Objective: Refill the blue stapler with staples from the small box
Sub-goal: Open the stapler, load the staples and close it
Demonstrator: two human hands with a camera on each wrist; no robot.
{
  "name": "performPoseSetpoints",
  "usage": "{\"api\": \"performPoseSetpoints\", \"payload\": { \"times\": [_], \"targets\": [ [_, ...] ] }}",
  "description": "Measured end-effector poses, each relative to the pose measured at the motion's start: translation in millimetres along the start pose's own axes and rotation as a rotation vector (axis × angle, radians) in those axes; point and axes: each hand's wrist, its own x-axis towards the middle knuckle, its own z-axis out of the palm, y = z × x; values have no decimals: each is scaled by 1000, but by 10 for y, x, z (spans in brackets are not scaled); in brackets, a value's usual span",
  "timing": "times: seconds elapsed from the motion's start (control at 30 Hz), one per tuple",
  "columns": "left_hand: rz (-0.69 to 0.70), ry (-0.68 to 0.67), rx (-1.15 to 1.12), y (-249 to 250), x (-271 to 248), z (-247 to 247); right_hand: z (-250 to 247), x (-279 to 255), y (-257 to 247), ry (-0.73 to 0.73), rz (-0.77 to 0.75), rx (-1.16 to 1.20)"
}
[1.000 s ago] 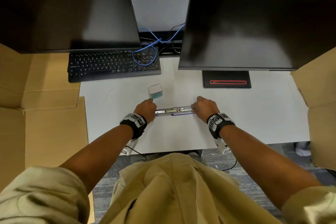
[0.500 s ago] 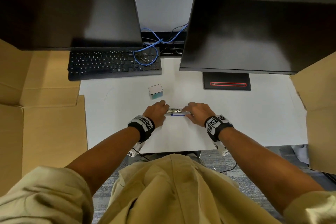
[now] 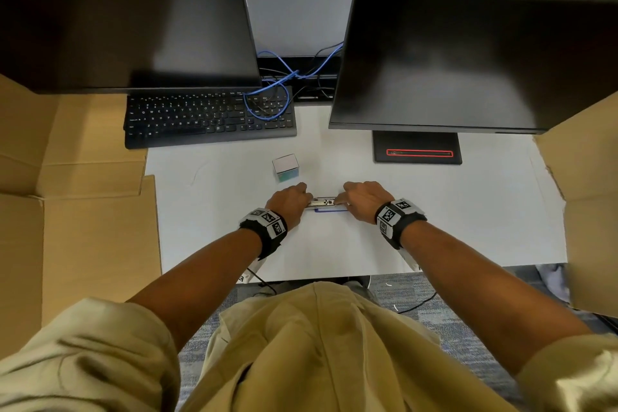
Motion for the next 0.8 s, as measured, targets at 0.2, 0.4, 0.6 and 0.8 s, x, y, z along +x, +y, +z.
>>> {"api": "performPoseSetpoints", "payload": {
  "times": [0.2, 0.4, 0.6, 0.8],
  "targets": [
    [-4, -15, 14, 3, -3, -11, 8, 57, 7, -14, 9, 17],
    [0, -34, 24, 17, -16, -31, 27, 81, -1, -21, 15, 51],
    [-7, -49, 31, 37, 0, -43, 0, 92, -36, -17, 39, 83],
    [-19, -15, -10, 115, 63, -70, -30, 100, -20, 4, 53, 86]
  ]
}}
